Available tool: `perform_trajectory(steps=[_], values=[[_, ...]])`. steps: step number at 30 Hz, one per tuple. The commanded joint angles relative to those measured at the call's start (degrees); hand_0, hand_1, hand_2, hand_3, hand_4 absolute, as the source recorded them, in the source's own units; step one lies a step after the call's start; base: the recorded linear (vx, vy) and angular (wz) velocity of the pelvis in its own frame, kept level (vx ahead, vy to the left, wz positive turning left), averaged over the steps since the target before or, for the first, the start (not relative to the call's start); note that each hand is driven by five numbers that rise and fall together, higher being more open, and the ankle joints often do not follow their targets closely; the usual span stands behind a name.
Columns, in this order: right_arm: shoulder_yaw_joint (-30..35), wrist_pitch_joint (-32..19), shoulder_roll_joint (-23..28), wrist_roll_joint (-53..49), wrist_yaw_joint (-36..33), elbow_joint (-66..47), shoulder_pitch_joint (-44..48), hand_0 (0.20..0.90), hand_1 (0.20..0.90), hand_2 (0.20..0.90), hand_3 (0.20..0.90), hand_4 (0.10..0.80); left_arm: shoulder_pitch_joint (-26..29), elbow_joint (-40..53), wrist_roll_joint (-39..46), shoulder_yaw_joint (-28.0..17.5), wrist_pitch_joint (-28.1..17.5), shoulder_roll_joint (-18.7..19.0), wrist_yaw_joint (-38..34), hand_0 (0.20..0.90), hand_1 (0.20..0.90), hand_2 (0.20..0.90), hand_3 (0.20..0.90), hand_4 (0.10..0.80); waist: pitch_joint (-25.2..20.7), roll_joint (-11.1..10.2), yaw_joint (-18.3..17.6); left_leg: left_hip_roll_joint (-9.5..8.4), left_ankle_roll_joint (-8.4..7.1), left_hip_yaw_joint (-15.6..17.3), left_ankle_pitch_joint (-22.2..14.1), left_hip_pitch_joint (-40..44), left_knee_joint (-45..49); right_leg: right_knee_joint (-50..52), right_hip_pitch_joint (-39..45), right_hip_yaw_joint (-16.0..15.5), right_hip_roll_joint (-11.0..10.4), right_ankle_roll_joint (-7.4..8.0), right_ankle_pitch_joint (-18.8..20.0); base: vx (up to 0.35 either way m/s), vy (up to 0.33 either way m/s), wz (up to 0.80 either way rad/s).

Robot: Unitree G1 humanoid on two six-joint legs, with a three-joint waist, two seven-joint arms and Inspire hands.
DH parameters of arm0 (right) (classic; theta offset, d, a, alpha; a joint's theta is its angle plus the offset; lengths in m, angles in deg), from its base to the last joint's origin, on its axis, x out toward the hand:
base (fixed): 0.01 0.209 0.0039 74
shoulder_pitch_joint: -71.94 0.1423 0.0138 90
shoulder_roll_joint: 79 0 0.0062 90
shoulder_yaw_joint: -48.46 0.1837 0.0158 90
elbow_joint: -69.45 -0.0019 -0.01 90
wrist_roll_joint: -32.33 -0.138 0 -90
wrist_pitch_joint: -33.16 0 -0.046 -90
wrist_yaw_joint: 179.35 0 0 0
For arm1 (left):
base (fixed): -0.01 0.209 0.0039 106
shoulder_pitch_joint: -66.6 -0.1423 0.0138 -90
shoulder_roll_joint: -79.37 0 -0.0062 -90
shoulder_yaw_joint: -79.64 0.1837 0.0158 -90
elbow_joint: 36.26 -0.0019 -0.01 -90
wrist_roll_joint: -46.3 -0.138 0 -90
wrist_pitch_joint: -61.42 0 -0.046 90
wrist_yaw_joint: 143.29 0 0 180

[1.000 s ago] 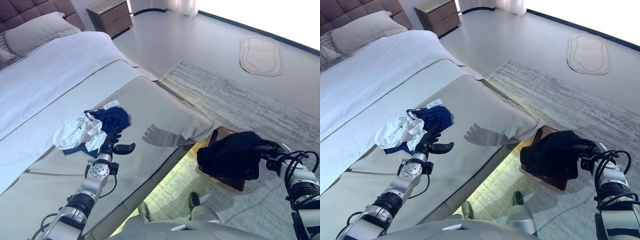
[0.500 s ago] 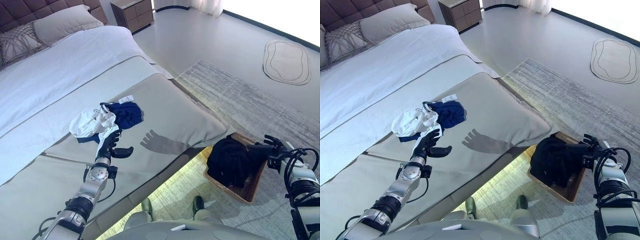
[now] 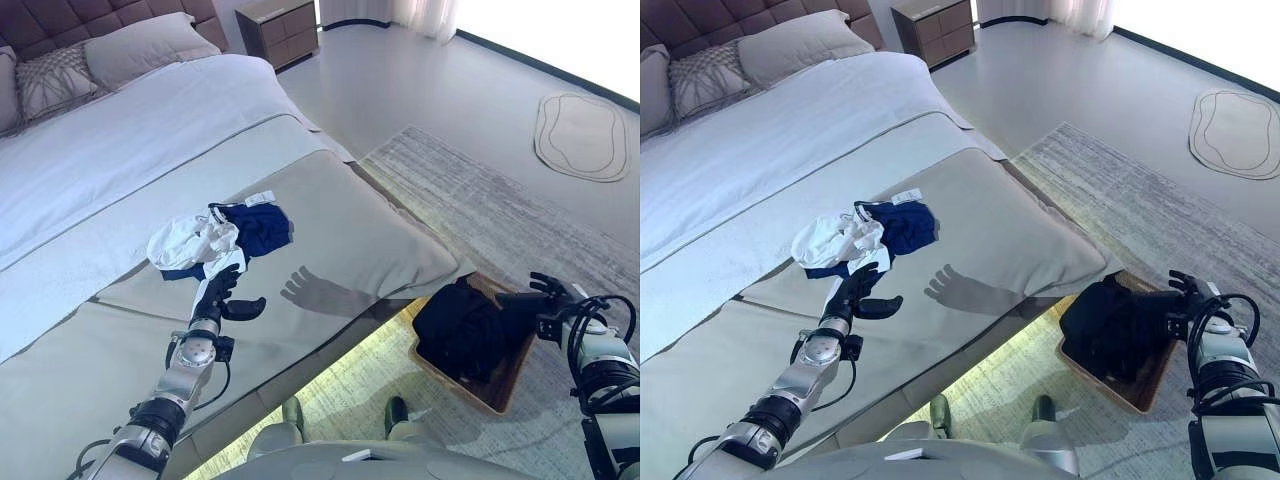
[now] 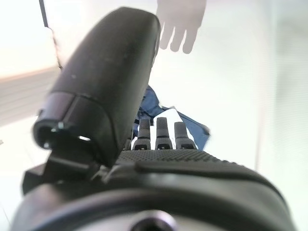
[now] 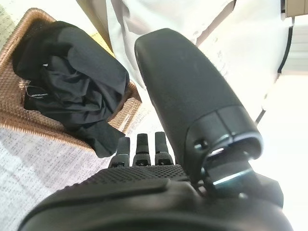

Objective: Pick up the clothes from the bed and place them into the basket

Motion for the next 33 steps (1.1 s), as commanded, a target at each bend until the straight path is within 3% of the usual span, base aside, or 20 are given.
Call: perform_trajectory(steps=[1, 6, 15, 26, 33], values=[[-2.7, -3.3, 1.9, 2.3, -4.0, -1.0, 5.4, 0.900, 0.900, 0.900, 0.900, 0.800, 1.4, 4.9, -0.4, -4.5, -2.9, 3.0, -1.8, 0.900, 0.900, 0.900, 0.900, 0.800, -3.0, -5.2, 0.1, -3.89, 0.56, 0.0, -6.9, 1.2, 2.0, 1.7, 1.4, 0.2, -0.1, -1.49, -4.7, 0.043, 0.001, 0.08], [-1.8, -3.6, 1.1, 3.4, -7.0, -4.6, 4.0, 0.900, 0.900, 0.900, 0.900, 0.800, -0.6, 5.4, -1.0, -5.9, -3.3, 3.1, -1.3, 0.900, 0.900, 0.900, 0.900, 0.800, -3.5, -5.2, 1.0, -4.21, 0.74, -0.8, -6.9, 1.5, 1.3, 1.8, 1.8, -0.4, -0.1, -1.53, -5.1, 0.046, 0.006, 0.14], [1.3, -8.3, -2.2, 8.7, -21.2, -15.0, -1.1, 0.900, 0.900, 0.900, 0.900, 0.800, -6.2, 8.4, -1.6, -8.0, -3.7, 2.8, -0.3, 0.900, 0.900, 0.900, 0.900, 0.800, -4.3, -4.7, 2.2, -4.40, 0.95, -2.1, -7.3, 1.5, 0.8, 2.0, 2.5, -1.9, -0.3, -1.33, -6.0, 0.053, 0.025, 0.10], [0.1, -11.4, -4.0, 15.1, -19.8, -19.9, -3.0, 0.900, 0.900, 0.900, 0.900, 0.800, -6.9, 9.5, -1.8, -8.3, -2.6, 1.8, 0.0, 0.900, 0.900, 0.900, 0.900, 0.800, -4.7, -5.0, 2.9, -4.62, 1.37, -3.4, -8.0, 2.3, 0.9, 2.1, 3.5, -2.4, -0.6, -1.08, -6.2, 0.032, 0.019, 0.08], [-3.1, -13.5, -5.0, 25.6, -19.6, -24.0, -4.9, 0.900, 0.900, 0.900, 0.900, 0.800, -7.7, 9.8, -2.8, -9.2, -1.4, 1.2, -0.7, 0.900, 0.900, 0.900, 0.900, 0.800, -5.4, -5.6, 3.0, -4.62, 1.77, -3.5, -8.2, 2.7, 0.7, 2.1, 3.8, -2.4, -0.4, -0.84, -6.3, 0.010, 0.000, 0.01]])
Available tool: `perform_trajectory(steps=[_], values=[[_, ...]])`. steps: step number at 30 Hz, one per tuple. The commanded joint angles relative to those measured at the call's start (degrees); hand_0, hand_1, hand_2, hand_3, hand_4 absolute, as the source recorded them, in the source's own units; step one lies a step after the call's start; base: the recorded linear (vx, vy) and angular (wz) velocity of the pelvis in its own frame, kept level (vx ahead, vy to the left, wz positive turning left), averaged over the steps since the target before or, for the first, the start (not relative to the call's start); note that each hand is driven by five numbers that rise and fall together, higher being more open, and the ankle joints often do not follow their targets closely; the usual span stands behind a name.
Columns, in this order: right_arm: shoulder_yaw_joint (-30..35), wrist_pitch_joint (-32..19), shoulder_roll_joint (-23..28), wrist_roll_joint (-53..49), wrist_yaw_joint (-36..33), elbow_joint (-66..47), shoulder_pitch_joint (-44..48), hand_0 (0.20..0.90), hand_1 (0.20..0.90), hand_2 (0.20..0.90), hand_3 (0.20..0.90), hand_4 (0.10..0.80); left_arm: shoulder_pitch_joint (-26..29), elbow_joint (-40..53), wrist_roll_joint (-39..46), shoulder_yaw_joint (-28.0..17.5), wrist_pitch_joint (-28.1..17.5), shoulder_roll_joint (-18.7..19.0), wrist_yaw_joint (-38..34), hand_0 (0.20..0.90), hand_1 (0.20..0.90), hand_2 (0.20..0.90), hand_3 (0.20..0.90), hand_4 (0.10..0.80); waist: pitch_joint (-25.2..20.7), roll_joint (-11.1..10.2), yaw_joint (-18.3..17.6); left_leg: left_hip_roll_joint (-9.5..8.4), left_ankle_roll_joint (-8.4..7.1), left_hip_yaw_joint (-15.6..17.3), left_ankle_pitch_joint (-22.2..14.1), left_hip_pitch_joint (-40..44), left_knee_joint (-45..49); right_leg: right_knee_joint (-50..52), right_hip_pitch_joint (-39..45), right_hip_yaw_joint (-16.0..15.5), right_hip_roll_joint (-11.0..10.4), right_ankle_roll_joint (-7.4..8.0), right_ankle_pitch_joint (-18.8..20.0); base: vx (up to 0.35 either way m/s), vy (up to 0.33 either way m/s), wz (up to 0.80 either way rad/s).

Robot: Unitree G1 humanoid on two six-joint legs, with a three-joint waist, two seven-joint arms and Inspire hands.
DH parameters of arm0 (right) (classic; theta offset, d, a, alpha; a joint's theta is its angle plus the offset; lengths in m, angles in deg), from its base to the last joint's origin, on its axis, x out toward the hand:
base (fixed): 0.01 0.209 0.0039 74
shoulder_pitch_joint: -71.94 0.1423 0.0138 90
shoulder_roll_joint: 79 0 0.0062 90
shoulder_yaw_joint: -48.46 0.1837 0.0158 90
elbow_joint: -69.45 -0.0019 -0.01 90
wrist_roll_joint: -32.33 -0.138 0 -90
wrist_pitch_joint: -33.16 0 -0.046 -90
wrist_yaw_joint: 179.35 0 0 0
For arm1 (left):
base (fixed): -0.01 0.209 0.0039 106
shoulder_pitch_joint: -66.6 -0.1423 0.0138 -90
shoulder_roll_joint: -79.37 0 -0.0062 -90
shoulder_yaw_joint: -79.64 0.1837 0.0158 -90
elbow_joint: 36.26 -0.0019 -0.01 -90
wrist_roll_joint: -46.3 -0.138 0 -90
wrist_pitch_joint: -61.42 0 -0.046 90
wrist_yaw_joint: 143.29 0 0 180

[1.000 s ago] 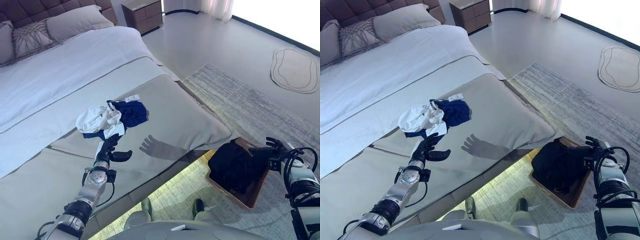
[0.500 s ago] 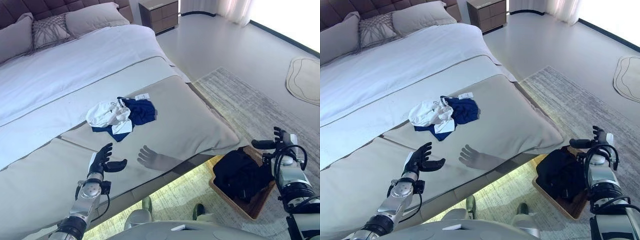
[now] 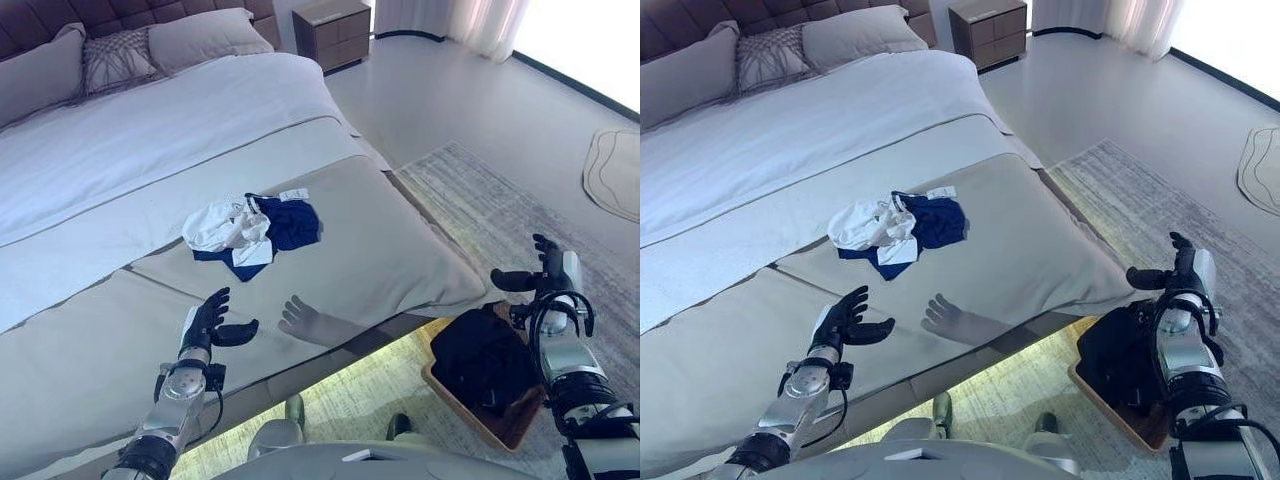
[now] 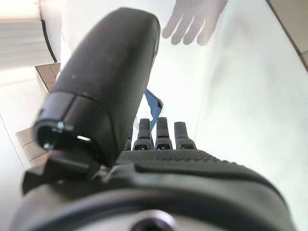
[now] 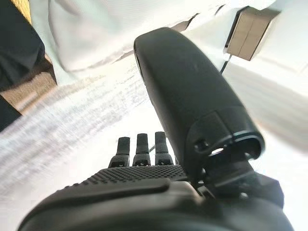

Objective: Pick up the clothes from the bed and place them into the basket

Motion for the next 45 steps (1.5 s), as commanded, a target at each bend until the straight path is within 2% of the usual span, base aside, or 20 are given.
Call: perform_trajectory(steps=[1, 13, 18, 19, 23, 25, 29, 32, 34, 37, 39, 41, 43, 45], values=[[-2.3, -7.1, 1.8, 7.4, -0.6, -5.5, 2.3, 0.900, 0.900, 0.900, 0.900, 0.800, 2.1, 3.6, -2.9, -4.6, -1.9, 2.5, -1.8, 0.900, 0.900, 0.900, 0.900, 0.800, -4.6, -4.3, 0.1, -3.41, 1.54, 1.2, -8.6, 2.7, 0.8, 1.9, 0.9, 2.2, 0.7, -1.55, -5.7, 0.000, 0.000, 0.00], [-8.2, -6.2, 1.3, 7.8, 11.0, -4.1, 3.3, 0.900, 0.900, 0.900, 0.900, 0.800, 2.5, 2.3, -3.7, -4.1, -0.3, 1.8, -0.9, 0.900, 0.900, 0.900, 0.900, 0.800, -5.0, -5.6, 1.5, -4.03, 2.06, 0.0, -8.8, 3.0, 0.5, 2.3, 1.4, 1.5, 0.2, -1.12, -5.6, 0.011, 0.027, 0.03], [-11.1, -5.1, 0.6, 8.3, 10.7, -2.5, 5.0, 0.900, 0.900, 0.900, 0.900, 0.800, 3.0, 2.3, -3.4, -3.3, 0.1, 1.7, -1.2, 0.900, 0.900, 0.900, 0.900, 0.800, -5.0, -5.8, 2.6, -4.20, 2.15, -0.4, -8.7, 3.0, 0.6, 2.7, 1.6, 0.8, -0.3, -1.01, -5.5, 0.019, 0.044, 0.08], [-11.4, -4.5, 0.4, 8.5, 10.3, -2.4, 5.5, 0.900, 0.900, 0.900, 0.900, 0.800, 3.0, 2.5, -3.5, -3.1, 0.2, 1.5, -1.1, 0.900, 0.900, 0.900, 0.900, 0.800, -4.9, -5.8, 2.8, -4.03, 2.08, 0.3, -8.7, 3.1, 0.7, 2.8, 1.7, 0.4, -0.5, -0.97, -5.5, 0.030, 0.100, 0.07], [-10.3, -1.6, 1.5, 8.8, 7.2, -2.1, 5.8, 0.900, 0.900, 0.900, 0.900, 0.800, 5.0, 3.5, -3.6, -1.5, -0.5, 2.5, 3.0, 0.900, 0.900, 0.900, 0.900, 0.800, -4.4, -5.7, 2.1, -3.98, 2.21, 6.5, -8.6, 2.2, 2.4, 4.5, 1.5, -3.2, -2.0, -0.42, -5.5, 0.017, 0.134, 0.20], [-11.1, 0.1, 2.6, 7.7, 7.0, 1.1, 10.9, 0.900, 0.900, 0.900, 0.900, 0.800, 6.5, 3.3, -3.2, 0.1, -0.8, 3.2, 3.2, 0.900, 0.900, 0.900, 0.900, 0.800, -3.5, -5.7, 2.9, -5.29, 3.37, 4.7, -9.5, 1.4, 3.6, 7.2, 0.3, -2.8, -2.9, -0.18, -5.8, 0.035, 0.237, 0.60], [-13.3, 2.4, 4.2, 5.4, 6.4, 7.6, 19.0, 0.900, 0.900, 0.900, 0.900, 0.800, 5.6, 4.7, -2.6, 1.3, -1.0, 5.5, 5.0, 0.900, 0.900, 0.900, 0.900, 0.800, -2.5, -5.2, 5.1, -6.89, 5.12, 3.7, -10.5, 0.9, 5.2, 15.3, -0.9, -3.1, -5.4, 1.02, -6.2, 0.083, 0.228, 0.30], [-13.1, 3.9, 4.7, 4.9, 6.8, 8.2, 20.1, 0.900, 0.900, 0.900, 0.900, 0.800, 4.3, 5.6, -2.9, 1.7, -1.1, 7.0, 6.9, 0.900, 0.900, 0.900, 0.900, 0.800, -2.3, -4.7, 5.7, -7.69, 6.09, 3.7, -10.4, 0.6, 5.1, 26.2, -4.2, -3.0, -7.3, 1.30, -4.6, 0.100, 0.175, 0.33], [-13.3, 3.7, 5.3, 3.7, 6.4, 10.4, 21.1, 0.900, 0.900, 0.900, 0.900, 0.800, 4.4, 4.6, -2.8, 2.9, -1.6, 7.5, 7.2, 0.900, 0.900, 0.900, 0.900, 0.800, -1.8, -3.9, 5.2, -8.08, 6.59, 2.0, -11.1, 1.3, 5.1, 33.2, -9.1, -1.0, -7.9, 1.32, -1.7, 0.136, 0.094, 0.41], [-14.8, 3.9, 6.0, 4.9, 6.2, 13.0, 23.7, 0.900, 0.900, 0.900, 0.900, 0.800, 5.4, 3.5, -2.0, 4.3, -1.8, 8.0, 7.4, 0.900, 0.900, 0.900, 0.900, 0.800, -1.5, -4.0, 4.2, -8.33, 6.31, -0.6, -12.0, 2.0, 5.7, 28.3, -12.0, 1.8, -6.6, 1.14, -0.6, 0.194, -0.093, 0.69], [-16.1, 5.8, 7.2, 4.2, 5.8, 13.3, 27.2, 0.900, 0.900, 0.900, 0.900, 0.800, 7.2, 5.2, -1.2, 5.5, -0.2, 8.6, 7.6, 0.900, 0.900, 0.900, 0.900, 0.800, -0.4, -4.6, 3.3, -8.59, 6.24, -3.2, -14.3, 1.7, 7.9, 21.6, -15.9, 5.7, -5.8, 1.55, 0.4, 0.107, -0.224, 0.78], [-15.6, 5.0, 9.6, 3.4, 5.3, 15.8, 30.3, 0.900, 0.900, 0.900, 0.900, 0.800, 9.5, 5.5, -1.6, 7.3, -0.4, 8.6, 8.5, 0.900, 0.900, 0.900, 0.900, 0.800, 0.6, -5.1, 2.8, -9.06, 6.17, -6.8, -16.2, -1.8, 12.7, 18.0, -17.5, 9.8, -4.3, 1.38, -2.3, -0.010, -0.178, 0.67], [-14.6, 3.5, 11.3, 4.1, 6.2, 17.9, 32.7, 0.900, 0.900, 0.900, 0.900, 0.800, 10.1, 5.6, -1.0, 7.9, -0.6, 8.3, 8.5, 0.900, 0.900, 0.900, 0.900, 0.800, 1.6, -4.9, 3.7, -9.10, 5.67, -6.7, -15.8, -5.8, 16.2, 19.2, -17.2, 8.1, -4.4, 0.92, -4.4, -0.151, -0.121, 1.08], [-16.1, 4.4, 13.3, 1.9, 4.6, 18.1, 37.2, 0.900, 0.900, 0.900, 0.900, 0.800, 12.1, 5.9, 0.0, 8.3, -1.4, 8.1, 8.2, 0.900, 0.900, 0.900, 0.900, 0.800, 4.7, -4.3, 4.7, -8.61, 4.82, -6.0, -15.3, -10.5, 19.1, 21.0, -18.7, 5.8, -4.9, 0.32, -5.5, -0.292, -0.101, 1.11]])
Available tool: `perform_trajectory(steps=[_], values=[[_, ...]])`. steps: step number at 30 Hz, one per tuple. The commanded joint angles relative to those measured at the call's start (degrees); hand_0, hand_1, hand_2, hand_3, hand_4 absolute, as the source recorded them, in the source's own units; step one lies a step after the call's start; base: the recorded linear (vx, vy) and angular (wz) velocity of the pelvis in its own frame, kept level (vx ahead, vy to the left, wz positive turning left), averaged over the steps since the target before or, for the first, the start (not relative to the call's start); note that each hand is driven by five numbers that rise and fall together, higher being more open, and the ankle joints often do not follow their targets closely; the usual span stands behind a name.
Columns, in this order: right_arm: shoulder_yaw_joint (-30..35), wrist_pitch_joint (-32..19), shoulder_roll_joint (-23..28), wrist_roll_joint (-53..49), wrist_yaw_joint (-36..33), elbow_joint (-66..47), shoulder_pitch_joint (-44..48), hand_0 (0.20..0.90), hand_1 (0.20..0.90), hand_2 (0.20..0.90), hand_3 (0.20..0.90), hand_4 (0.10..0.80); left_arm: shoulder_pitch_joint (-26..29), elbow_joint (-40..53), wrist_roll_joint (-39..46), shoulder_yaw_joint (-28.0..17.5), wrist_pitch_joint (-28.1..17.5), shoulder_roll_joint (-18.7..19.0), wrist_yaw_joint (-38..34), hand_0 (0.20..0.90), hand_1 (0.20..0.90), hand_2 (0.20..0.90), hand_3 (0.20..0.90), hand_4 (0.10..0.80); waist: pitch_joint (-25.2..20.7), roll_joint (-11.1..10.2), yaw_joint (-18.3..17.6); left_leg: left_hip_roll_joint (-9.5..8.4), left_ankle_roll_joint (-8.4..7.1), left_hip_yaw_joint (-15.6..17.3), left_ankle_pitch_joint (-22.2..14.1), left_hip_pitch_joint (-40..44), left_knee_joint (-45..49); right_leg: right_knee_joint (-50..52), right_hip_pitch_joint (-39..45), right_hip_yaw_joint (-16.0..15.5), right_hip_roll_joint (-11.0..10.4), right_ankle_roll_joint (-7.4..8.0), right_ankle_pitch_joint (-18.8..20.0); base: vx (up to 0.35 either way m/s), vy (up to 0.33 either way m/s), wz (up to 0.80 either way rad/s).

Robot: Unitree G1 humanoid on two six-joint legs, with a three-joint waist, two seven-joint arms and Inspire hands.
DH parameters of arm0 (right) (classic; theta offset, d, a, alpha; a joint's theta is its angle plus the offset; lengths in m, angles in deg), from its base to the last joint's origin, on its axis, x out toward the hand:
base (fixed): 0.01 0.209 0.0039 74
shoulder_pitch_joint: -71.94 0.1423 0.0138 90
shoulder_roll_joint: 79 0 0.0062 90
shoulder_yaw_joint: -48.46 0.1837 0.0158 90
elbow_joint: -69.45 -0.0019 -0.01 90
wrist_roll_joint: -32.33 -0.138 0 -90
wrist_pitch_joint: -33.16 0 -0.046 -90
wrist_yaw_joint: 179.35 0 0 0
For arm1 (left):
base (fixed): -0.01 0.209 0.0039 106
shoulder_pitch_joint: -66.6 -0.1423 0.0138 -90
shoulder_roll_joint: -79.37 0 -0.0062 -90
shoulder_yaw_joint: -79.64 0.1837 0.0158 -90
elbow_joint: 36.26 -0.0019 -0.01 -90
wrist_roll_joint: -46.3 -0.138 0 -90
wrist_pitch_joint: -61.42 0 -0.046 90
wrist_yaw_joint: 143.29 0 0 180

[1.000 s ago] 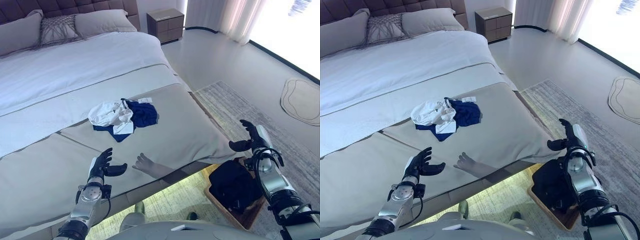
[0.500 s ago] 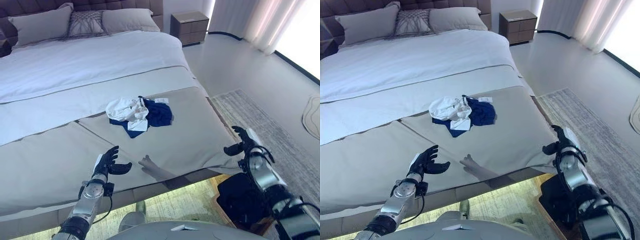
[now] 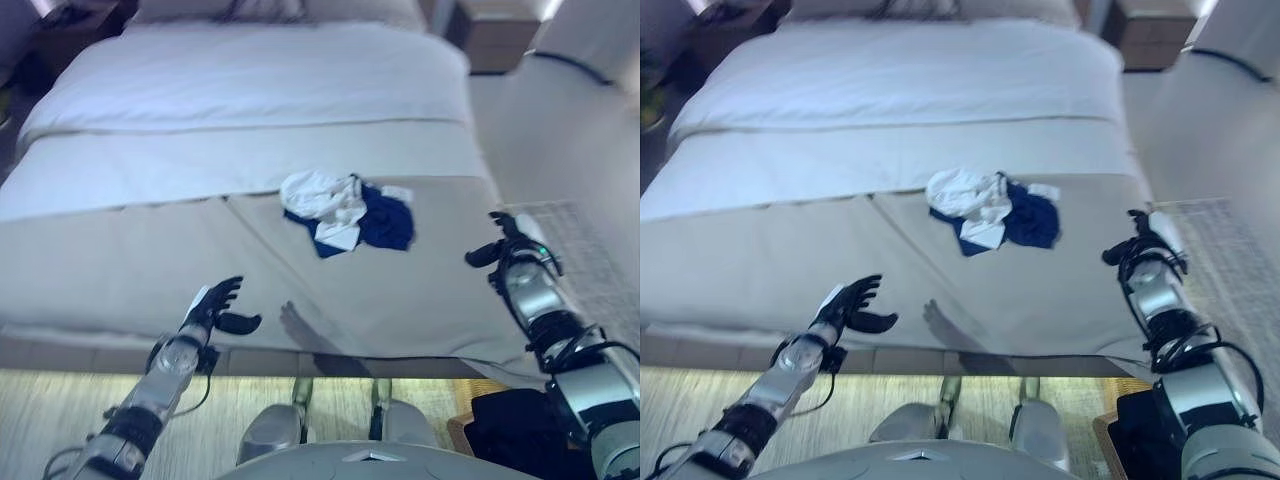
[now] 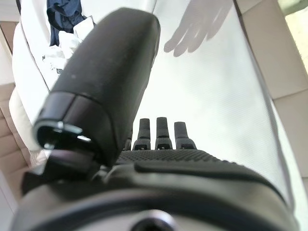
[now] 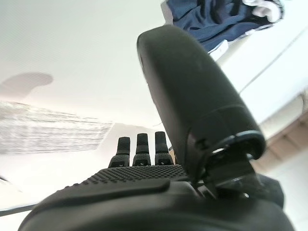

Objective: Pick up the clothes from the bed and place them into the basket

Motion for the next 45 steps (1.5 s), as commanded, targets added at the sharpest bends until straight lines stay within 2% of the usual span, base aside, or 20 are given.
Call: perform_trajectory(steps=[1, 3, 7, 10, 15, 16, 17, 28, 39, 45], values=[[-2.8, -2.2, 8.6, -2.5, -5.5, -0.5, 14.9, 0.900, 0.900, 0.900, 0.900, 0.800, 2.9, 6.0, 2.5, 0.7, -5.1, 1.1, -0.6, 0.900, 0.900, 0.900, 0.900, 0.800, 2.2, 0.1, 3.4, 2.58, -3.87, 9.4, -13.5, -2.9, 14.1, 7.4, -2.1, -3.6, -0.5, -0.46, -3.3, -0.281, -0.059, 0.71], [-4.9, -2.6, 9.4, -3.2, -6.9, 1.9, 19.2, 0.900, 0.900, 0.900, 0.900, 0.800, 3.9, 6.5, 3.3, 1.8, -6.4, 1.1, -0.8, 0.900, 0.900, 0.900, 0.900, 0.800, 4.2, 1.2, 4.1, 2.44, -4.16, 8.5, -12.5, -5.8, 14.8, 9.2, -3.9, -4.1, -0.4, -1.14, -4.2, -0.194, -0.037, 0.48], [-8.6, -2.4, 10.5, -4.9, -8.5, 4.0, 25.9, 0.900, 0.900, 0.900, 0.900, 0.800, 2.9, 8.8, 5.4, 3.7, -9.6, 1.6, -2.7, 0.900, 0.900, 0.900, 0.900, 0.800, 7.3, 3.4, 5.7, 1.99, -4.03, 8.0, -11.6, -9.7, 16.2, 14.6, -8.4, -6.1, -2.0, -2.13, -6.1, -0.072, 0.003, 0.26], [-10.6, -2.9, 10.3, -4.9, -9.4, 5.0, 29.5, 0.900, 0.900, 0.900, 0.900, 0.800, 2.5, 10.3, 6.3, 4.4, -10.6, 2.0, -3.3, 0.900, 0.900, 0.900, 0.900, 0.800, 9.1, 4.7, 6.5, 0.90, -3.65, 7.1, -11.8, -12.0, 17.6, 18.6, -11.2, -6.5, -3.1, -2.77, -7.8, -0.034, 0.016, 0.20], [-13.2, -4.1, 10.1, -3.9, -9.7, 4.6, 34.5, 0.900, 0.900, 0.900, 0.900, 0.800, 2.8, 10.7, 7.5, 5.7, -11.3, 1.6, -4.0, 0.900, 0.900, 0.900, 0.900, 0.800, 10.8, 6.2, 7.5, -0.62, -3.41, 6.2, -11.7, -15.2, 19.5, 21.9, -13.8, -7.2, -3.6, -3.92, -9.7, 0.017, 0.016, 0.15], [-13.5, -3.9, 10.2, -4.0, -9.8, 4.3, 35.0, 0.900, 0.900, 0.900, 0.900, 0.800, 2.8, 10.9, 7.6, 5.8, -11.5, 1.6, -4.1, 0.900, 0.900, 0.900, 0.900, 0.800, 11.0, 6.3, 7.6, -0.74, -3.39, 6.2, -11.7, -15.7, 19.8, 22.3, -14.1, -7.3, -3.6, -4.04, -9.9, 0.088, -0.028, 0.14], [-14.2, -3.8, 10.0, -4.3, -10.2, 3.6, 35.9, 0.900, 0.900, 0.900, 0.900, 0.800, 2.6, 11.5, 7.8, 5.9, -11.6, 1.7, -4.3, 0.900, 0.900, 0.900, 0.900, 0.800, 11.6, 6.3, 7.9, -0.93, -3.54, 6.2, -13.2, -15.9, 20.8, 23.6, -14.2, -6.9, -3.6, -3.83, -11.8, 0.079, -0.042, 0.12], [-17.5, -3.9, 9.6, -5.3, -8.2, 1.1, 43.7, 0.900, 0.900, 0.900, 0.900, 0.800, 2.5, 15.7, 8.8, 5.3, -12.8, 3.8, -4.4, 0.900, 0.900, 0.900, 0.900, 0.800, 15.1, 7.3, 10.6, -2.56, -3.25, 6.6, -13.8, -24.0, 27.5, 32.3, -19.8, -9.0, -5.0, -5.45, -15.4, 0.013, -0.034, 0.10], [-19.0, -4.8, 9.4, -6.7, -3.0, 2.3, 46.0, 0.900, 0.900, 0.900, 0.900, 0.800, 0.0, 20.2, 9.5, 2.7, -12.8, 5.7, -4.0, 0.900, 0.900, 0.900, 0.900, 0.800, 16.0, 8.5, 12.5, -3.56, -2.26, 7.6, -16.5, -34.2, 38.4, 43.0, -28.1, -8.4, -6.5, -6.88, -19.0, -0.008, -0.008, 0.08], [-20.0, -2.9, 9.5, -7.1, -1.4, 3.1, 47.1, 0.900, 0.900, 0.900, 0.900, 0.800, -1.7, 23.2, 9.6, 1.2, -13.1, 6.8, -3.8, 0.900, 0.900, 0.900, 0.900, 0.800, 16.0, 9.4, 13.3, -3.93, -1.35, 7.6, -17.6, -40.1, 43.8, 48.0, -34.0, -7.3, -6.6, -7.31, -20.5, -0.014, -0.018, 0.09]])
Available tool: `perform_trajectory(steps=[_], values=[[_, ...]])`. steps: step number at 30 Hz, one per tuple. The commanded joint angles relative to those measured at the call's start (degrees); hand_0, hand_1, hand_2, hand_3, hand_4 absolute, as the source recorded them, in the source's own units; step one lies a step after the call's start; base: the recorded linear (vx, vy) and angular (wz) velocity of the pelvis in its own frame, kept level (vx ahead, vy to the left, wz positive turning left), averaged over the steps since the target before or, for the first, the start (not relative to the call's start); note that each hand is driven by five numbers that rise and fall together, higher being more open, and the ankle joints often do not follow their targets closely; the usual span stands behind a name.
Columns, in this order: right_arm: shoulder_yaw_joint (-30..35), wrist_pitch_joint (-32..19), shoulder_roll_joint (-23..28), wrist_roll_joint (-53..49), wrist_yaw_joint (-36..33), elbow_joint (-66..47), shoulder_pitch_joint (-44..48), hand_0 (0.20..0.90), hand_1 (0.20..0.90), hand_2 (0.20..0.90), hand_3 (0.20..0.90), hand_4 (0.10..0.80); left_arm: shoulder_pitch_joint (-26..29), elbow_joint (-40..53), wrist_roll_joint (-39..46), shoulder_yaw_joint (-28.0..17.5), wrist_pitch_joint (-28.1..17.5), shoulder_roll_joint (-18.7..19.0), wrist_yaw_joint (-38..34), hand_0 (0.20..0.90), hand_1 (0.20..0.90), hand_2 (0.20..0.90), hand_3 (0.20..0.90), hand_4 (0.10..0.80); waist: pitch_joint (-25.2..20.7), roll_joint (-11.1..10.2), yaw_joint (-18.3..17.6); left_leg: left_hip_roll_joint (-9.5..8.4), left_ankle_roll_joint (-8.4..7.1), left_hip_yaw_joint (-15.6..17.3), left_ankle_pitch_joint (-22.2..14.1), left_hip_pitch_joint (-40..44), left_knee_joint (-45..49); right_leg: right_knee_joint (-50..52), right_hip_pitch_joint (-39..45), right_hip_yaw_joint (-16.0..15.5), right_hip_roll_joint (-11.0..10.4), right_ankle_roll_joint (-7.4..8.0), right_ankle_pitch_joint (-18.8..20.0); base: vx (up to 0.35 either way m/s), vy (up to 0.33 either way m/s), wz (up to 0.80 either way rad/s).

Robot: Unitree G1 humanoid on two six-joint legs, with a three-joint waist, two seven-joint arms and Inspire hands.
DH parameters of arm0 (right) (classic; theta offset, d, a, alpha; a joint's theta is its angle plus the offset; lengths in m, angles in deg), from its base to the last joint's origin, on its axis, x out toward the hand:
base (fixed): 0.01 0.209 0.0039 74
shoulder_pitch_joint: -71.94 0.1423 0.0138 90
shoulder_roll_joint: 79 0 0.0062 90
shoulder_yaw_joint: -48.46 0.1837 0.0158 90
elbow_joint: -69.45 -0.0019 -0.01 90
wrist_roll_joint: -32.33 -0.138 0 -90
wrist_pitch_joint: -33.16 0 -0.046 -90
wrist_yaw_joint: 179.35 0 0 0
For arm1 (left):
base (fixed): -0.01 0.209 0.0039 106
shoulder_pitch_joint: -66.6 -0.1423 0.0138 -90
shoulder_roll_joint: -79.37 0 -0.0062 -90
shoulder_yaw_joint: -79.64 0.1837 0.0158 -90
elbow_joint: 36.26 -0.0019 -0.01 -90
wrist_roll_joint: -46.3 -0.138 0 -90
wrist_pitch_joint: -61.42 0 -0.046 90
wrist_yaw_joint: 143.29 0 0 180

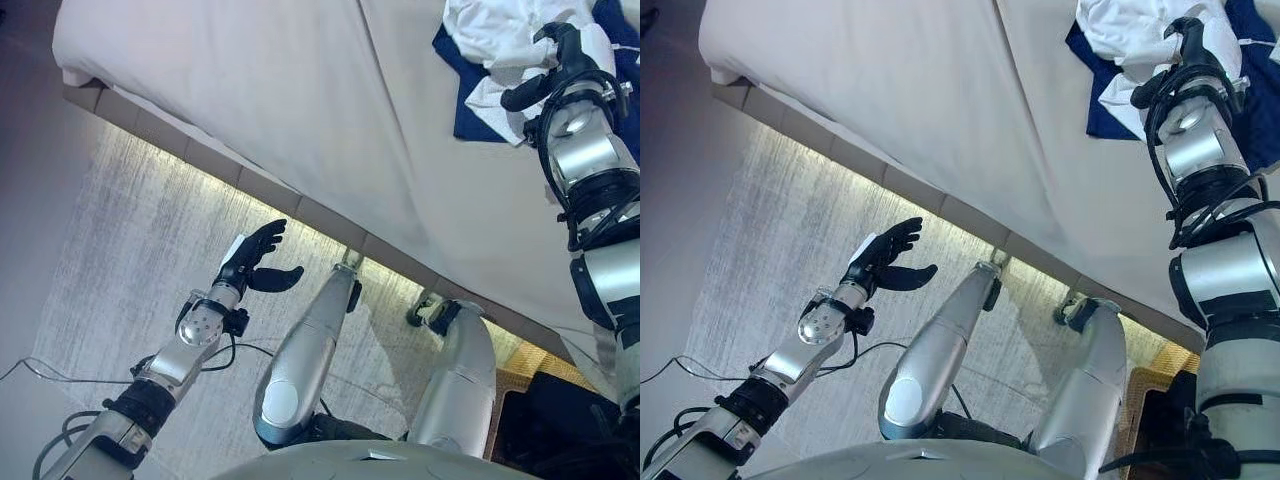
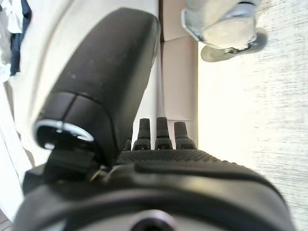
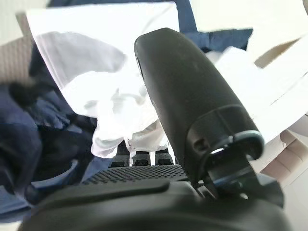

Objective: Pick up the clothes from the bed and place them into the basket

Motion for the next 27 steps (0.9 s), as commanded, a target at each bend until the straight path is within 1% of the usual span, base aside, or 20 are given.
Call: perform_trajectory(steps=[1, 3, 5, 6, 9, 11, 13, 15, 16, 20, 27], values=[[-5.4, -1.7, 4.9, -0.3, 0.6, -3.0, 8.9, 0.900, 0.900, 0.900, 0.900, 0.800, -2.6, 7.7, 1.2, -4.6, -4.4, 3.0, -0.6, 0.900, 0.900, 0.900, 0.900, 0.800, -1.2, 2.4, 2.1, 0.69, 3.33, 6.4, -7.3, -0.2, 4.4, 6.6, 0.8, -1.6, 3.4, -1.40, -5.0, -0.018, -0.014, 0.05], [-5.5, -0.9, 5.2, -0.3, 0.5, -2.9, 8.9, 0.900, 0.900, 0.900, 0.900, 0.800, -3.1, 8.3, 1.2, -5.0, -4.6, 3.1, -0.4, 0.900, 0.900, 0.900, 0.900, 0.800, -1.2, 2.6, 2.2, 0.51, 3.46, 6.3, -7.3, -1.3, 5.4, 7.4, -0.2, -1.4, 3.4, -1.46, -5.2, -0.020, -0.015, 0.05], [-5.7, -0.6, 5.6, 0.1, -0.4, -2.4, 9.0, 0.509, 0.509, 0.509, 0.444, 0.344, -3.5, 8.6, 1.3, -5.3, -5.1, 3.3, -0.5, 0.900, 0.900, 0.900, 0.900, 0.800, -1.2, 2.6, 2.3, 0.54, 3.73, 6.3, -7.3, -2.1, 5.9, 7.8, -1.0, -1.3, 3.6, -1.42, -5.2, -0.037, -0.021, 0.03], [-5.8, -0.4, 5.8, 0.0, -1.4, -2.5, 9.2, 0.300, 0.300, 0.300, 0.200, 0.100, -3.7, 8.8, 1.3, -5.4, -5.2, 3.4, -0.5, 0.900, 0.900, 0.900, 0.900, 0.800, -1.2, 2.6, 2.3, 0.51, 3.77, 6.3, -7.4, -2.6, 6.3, 8.0, -1.4, -1.3, 3.7, -1.40, -5.2, -0.039, -0.018, 0.02], [-5.6, 0.3, 6.0, -0.3, -2.8, -2.5, 9.4, 0.300, 0.300, 0.300, 0.200, 0.100, -3.9, 8.7, 1.4, -5.6, -5.3, 3.7, -0.5, 0.900, 0.900, 0.900, 0.900, 0.800, -1.2, 2.4, 2.3, 0.66, 3.82, 6.1, -7.7, -2.8, 6.9, 8.2, -1.5, -1.3, 4.0, -1.37, -5.3, -0.038, -0.012, 0.03], [-5.8, 1.0, 6.0, 1.2, -4.2, -1.8, 10.1, 0.300, 0.300, 0.300, 0.200, 0.100, -4.1, 8.5, 0.9, -5.8, -5.7, 3.5, -0.3, 0.900, 0.900, 0.900, 0.900, 0.800, -1.2, 2.0, 2.4, 0.96, 3.78, 6.1, -7.8, -2.1, 6.7, 7.9, -0.6, -1.4, 4.3, -1.47, -5.3, -0.017, 0.004, -0.01], [-6.1, 2.0, 6.1, 1.7, -5.5, -1.3, 10.6, 0.300, 0.300, 0.300, 0.200, 0.100, -4.2, 8.7, 0.9, -5.7, -5.8, 3.4, -0.7, 0.900, 0.900, 0.900, 0.900, 0.800, -1.2, 2.0, 2.4, 1.13, 3.55, 6.1, -7.8, -1.7, 6.8, 7.6, 0.1, -1.6, 4.4, -1.48, -5.2, 0.000, 0.000, 0.00], [-6.1, 2.0, 6.4, 2.1, -6.2, -0.5, 10.8, 0.300, 0.300, 0.300, 0.200, 0.100, -4.3, 8.8, 1.2, -5.9, -5.8, 3.6, -0.6, 0.900, 0.900, 0.900, 0.900, 0.800, -1.2, 1.9, 2.3, 1.44, 3.59, 6.4, -7.9, -0.9, 6.4, 7.2, 1.0, -1.9, 4.6, -1.54, -5.2, -0.033, 0.013, -0.03], [-5.9, 2.2, 6.6, 2.5, -6.4, -0.2, 10.9, 0.300, 0.300, 0.300, 0.200, 0.100, -4.3, 8.4, 1.2, -5.8, -6.2, 3.7, -0.5, 0.900, 0.900, 0.900, 0.900, 0.800, -1.2, 1.8, 2.3, 1.54, 3.36, 6.5, -7.9, -0.4, 6.5, 7.1, 1.7, -2.0, 4.7, -1.52, -5.1, -0.029, 0.006, -0.05], [-6.1, 2.0, 7.2, 1.8, -6.1, 0.4, 11.0, 0.300, 0.300, 0.300, 0.200, 0.100, -4.5, 8.1, 0.8, -5.6, -6.3, 3.7, -0.4, 0.900, 0.900, 0.900, 0.900, 0.800, -1.2, 1.3, 2.1, 1.97, 2.81, 6.4, -7.6, 2.6, 4.7, 5.3, 5.0, -2.5, 4.9, -1.55, -4.8, -0.006, 0.005, -0.08], [-5.5, 0.1, 8.6, 0.9, -5.4, 1.3, 10.1, 0.300, 0.300, 0.300, 0.200, 0.100, -3.9, 7.5, 0.4, -5.5, -6.2, 3.5, -0.7, 0.900, 0.900, 0.900, 0.900, 0.800, -1.5, -0.2, 1.9, 2.99, 1.82, 6.2, -6.5, 11.6, -1.6, -2.0, 14.8, -3.4, 5.2, -1.29, -3.3, 0.001, 0.017, -0.11]])
